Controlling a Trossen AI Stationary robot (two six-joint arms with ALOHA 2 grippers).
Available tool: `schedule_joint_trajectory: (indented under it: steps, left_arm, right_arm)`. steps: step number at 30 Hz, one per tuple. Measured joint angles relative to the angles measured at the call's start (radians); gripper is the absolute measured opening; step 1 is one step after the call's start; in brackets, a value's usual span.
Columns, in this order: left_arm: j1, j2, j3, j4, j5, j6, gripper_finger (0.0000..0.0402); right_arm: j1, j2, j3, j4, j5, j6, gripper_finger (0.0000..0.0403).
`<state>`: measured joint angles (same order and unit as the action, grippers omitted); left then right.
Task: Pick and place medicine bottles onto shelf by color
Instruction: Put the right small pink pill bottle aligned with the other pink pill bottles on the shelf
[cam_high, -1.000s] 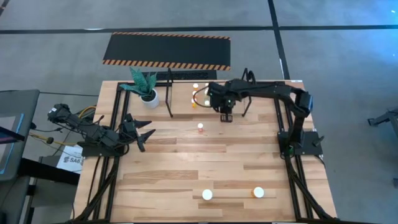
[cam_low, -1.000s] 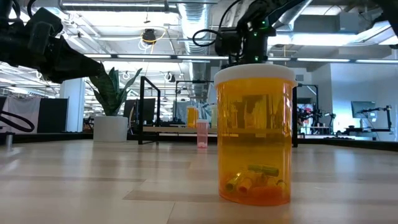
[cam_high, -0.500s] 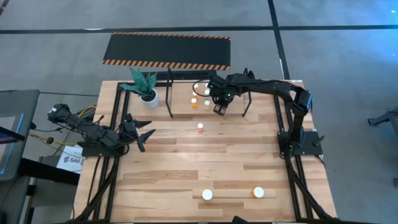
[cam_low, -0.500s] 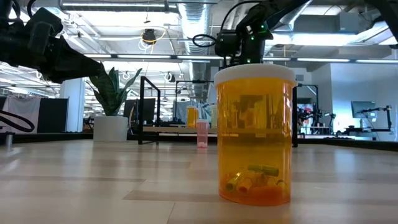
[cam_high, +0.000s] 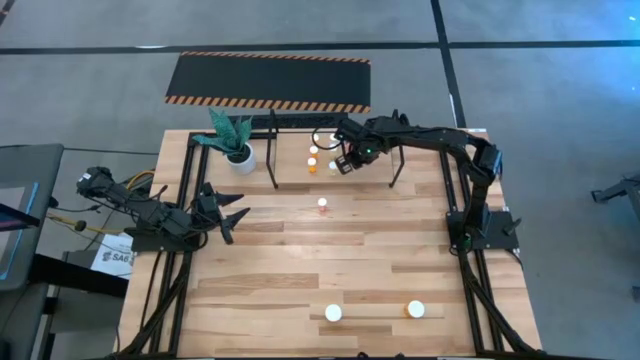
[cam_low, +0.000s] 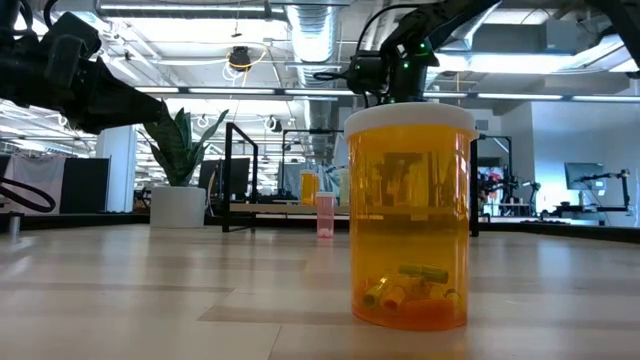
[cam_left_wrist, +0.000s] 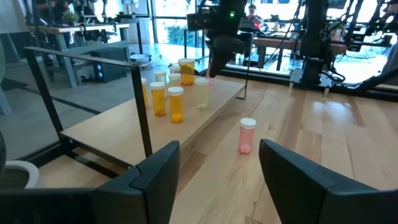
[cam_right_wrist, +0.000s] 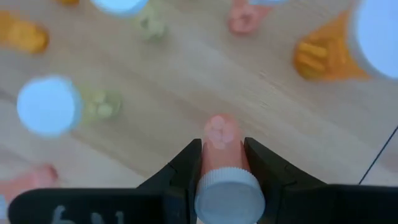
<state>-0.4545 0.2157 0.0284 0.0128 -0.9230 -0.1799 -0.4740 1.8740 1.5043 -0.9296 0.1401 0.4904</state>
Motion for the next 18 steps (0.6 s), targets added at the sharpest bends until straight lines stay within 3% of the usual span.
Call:
schedule_joint_trajectory:
  steps: [6, 18]
  left_arm:
    - [0.0, 0.0, 0.0, 0.0, 0.0, 0.0, 0.0208]
    - [0.0, 0.0, 0.0, 0.0, 0.0, 0.0, 0.0208]
  right_arm:
    - [-0.005, 0.0, 0.0, 0.02, 0.011, 0.214, 0.0119]
    - [0.017, 0.0, 0.0, 0.042, -0.051, 0.303, 0.0122]
